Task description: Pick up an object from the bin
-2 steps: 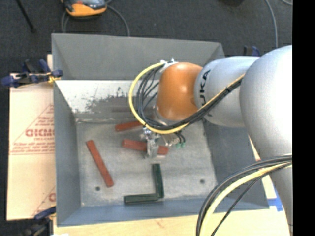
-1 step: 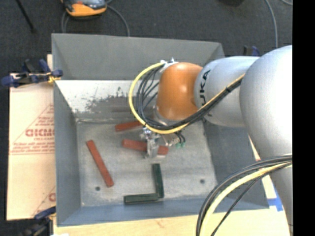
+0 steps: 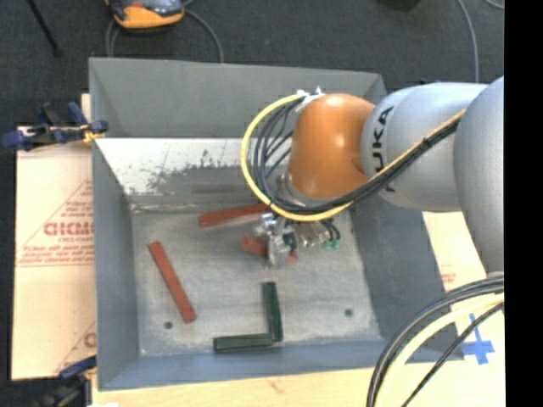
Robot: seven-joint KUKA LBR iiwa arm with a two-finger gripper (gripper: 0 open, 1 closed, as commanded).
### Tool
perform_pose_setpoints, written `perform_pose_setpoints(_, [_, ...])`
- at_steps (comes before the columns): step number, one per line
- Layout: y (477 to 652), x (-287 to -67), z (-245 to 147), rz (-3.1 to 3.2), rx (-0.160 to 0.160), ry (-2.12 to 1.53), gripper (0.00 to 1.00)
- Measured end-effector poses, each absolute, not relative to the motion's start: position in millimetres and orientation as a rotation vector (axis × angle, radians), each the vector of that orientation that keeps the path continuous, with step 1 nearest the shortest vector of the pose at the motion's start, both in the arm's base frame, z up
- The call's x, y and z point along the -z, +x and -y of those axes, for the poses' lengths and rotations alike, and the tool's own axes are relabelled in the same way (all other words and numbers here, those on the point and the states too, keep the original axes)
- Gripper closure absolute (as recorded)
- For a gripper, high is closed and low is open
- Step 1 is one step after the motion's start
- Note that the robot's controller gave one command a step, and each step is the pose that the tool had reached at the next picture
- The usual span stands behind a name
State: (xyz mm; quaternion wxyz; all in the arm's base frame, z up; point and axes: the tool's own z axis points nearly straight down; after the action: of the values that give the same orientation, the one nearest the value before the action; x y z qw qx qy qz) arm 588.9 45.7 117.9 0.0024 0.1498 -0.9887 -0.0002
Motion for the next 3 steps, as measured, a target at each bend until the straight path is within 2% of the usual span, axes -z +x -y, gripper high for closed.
perform_pose_setpoints(1, [587.4,-164,-52,3.127,0.001,0.343,1.00])
perform_pose_setpoints(2, [617.0,-215,-40,3.139,0.003,0.188,1.00])
perform_pose_setpoints(3, [620.1,-150,-31,3.149,-0.002,0.032,0.00])
